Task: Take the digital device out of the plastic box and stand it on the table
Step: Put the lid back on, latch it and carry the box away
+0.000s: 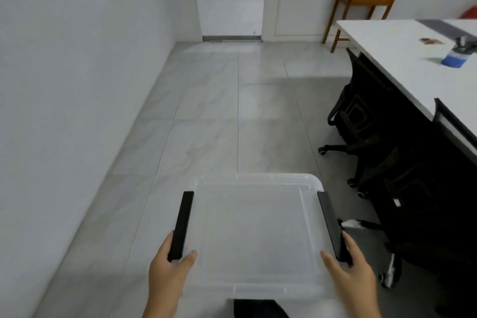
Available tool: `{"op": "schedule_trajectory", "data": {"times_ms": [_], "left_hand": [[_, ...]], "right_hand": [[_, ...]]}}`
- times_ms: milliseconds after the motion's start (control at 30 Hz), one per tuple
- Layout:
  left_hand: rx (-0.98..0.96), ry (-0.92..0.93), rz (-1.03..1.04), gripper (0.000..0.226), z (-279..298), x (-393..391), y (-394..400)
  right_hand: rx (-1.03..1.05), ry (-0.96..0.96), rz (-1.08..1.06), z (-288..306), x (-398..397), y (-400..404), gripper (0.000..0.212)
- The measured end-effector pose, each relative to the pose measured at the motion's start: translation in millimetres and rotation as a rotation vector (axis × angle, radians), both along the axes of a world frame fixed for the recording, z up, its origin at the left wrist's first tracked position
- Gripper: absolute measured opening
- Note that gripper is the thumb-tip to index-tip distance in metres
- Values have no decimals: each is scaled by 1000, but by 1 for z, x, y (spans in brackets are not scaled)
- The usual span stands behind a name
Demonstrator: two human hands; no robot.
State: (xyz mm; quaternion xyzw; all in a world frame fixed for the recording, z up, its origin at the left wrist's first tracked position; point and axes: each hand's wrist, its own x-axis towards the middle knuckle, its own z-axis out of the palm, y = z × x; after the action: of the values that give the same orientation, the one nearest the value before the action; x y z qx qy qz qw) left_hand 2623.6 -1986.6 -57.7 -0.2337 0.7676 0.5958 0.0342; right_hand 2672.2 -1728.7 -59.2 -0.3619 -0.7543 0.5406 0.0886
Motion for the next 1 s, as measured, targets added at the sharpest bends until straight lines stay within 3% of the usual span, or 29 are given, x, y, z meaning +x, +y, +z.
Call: {"op": "schedule_trajectory", "data": {"times_ms": [233, 367, 667, 1000], "left_hand": [[-11, 6, 77, 57, 12, -193, 32], [-14, -40, 117, 57, -9, -308, 46], [-31, 25, 0, 55, 11, -627, 88], [-40, -34, -93, 58, -9, -929, 214]], "right_hand": [[-40, 22, 62, 14, -206, 30, 59], [-33, -28, 51, 0, -324, 43, 60], [-40, 19, -39, 20, -616, 81, 60], [-45, -14, -168, 0, -895, 197, 60]]}}
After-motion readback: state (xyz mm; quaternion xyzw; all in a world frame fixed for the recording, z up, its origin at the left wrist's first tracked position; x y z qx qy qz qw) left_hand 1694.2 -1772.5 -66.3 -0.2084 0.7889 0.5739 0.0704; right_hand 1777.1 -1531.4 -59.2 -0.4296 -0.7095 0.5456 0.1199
